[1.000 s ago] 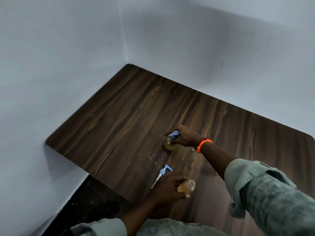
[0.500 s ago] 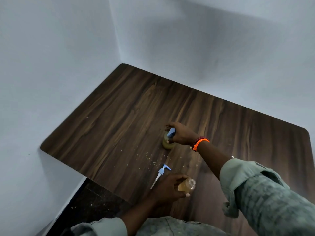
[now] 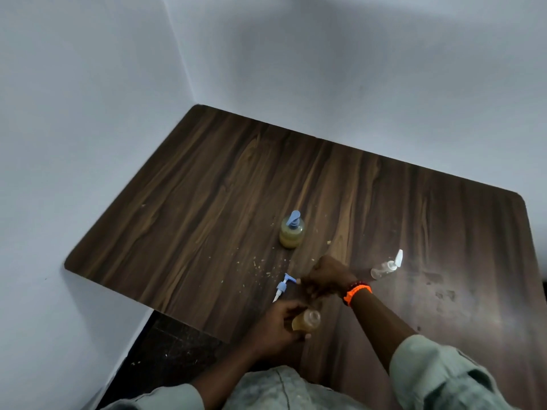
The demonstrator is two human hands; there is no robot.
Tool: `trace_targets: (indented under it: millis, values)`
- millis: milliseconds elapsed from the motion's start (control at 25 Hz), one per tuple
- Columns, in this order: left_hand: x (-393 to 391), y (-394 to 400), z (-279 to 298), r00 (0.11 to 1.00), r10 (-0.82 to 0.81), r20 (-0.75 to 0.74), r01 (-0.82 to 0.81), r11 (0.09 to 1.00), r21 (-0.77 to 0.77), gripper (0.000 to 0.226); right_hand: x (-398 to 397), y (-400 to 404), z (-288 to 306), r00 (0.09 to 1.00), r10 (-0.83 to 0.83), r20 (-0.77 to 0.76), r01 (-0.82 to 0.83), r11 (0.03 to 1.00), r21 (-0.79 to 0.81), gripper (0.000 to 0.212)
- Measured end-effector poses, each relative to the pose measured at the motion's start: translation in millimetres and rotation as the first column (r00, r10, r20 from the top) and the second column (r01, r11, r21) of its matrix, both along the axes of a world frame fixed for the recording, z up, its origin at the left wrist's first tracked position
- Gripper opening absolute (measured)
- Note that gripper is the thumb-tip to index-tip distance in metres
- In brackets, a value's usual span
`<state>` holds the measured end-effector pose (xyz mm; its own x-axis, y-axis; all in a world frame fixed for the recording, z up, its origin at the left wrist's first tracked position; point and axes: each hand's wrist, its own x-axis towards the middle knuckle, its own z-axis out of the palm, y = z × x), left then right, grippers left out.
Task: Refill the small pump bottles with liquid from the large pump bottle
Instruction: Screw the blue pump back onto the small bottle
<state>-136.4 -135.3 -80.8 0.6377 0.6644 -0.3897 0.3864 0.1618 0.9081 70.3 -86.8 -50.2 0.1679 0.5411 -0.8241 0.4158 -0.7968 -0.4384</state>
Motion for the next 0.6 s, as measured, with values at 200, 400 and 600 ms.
trace_targets:
  millis: [200, 400, 600]
  values:
    - [-24.5, -1.5, 3.7, 1.0, 0.013, -0.009, -0.012, 1.0, 0.021, 0.049, -39.5, -15.4, -38.5, 0.907, -0.415, -0.067, 0.416, 0.91, -0.006, 0.02]
    - [-30.9, 2.7, 0.6, 1.0, 0.002, 0.007, -0.002, 1.0, 0.004, 0.049, -66.5, 5.0, -30.7, 0.97, -0.22, 0.103, 0.195, 0.958, 0.21, 0.058]
    - [-21.7, 8.0, -0.5, 0.999, -0.038, -0.007, 0.038, 0.999, 0.016, 0.048, -49.3, -5.0, -15.9, 0.956, -0.281, 0.081, 0.244, 0.919, 0.309, 0.041]
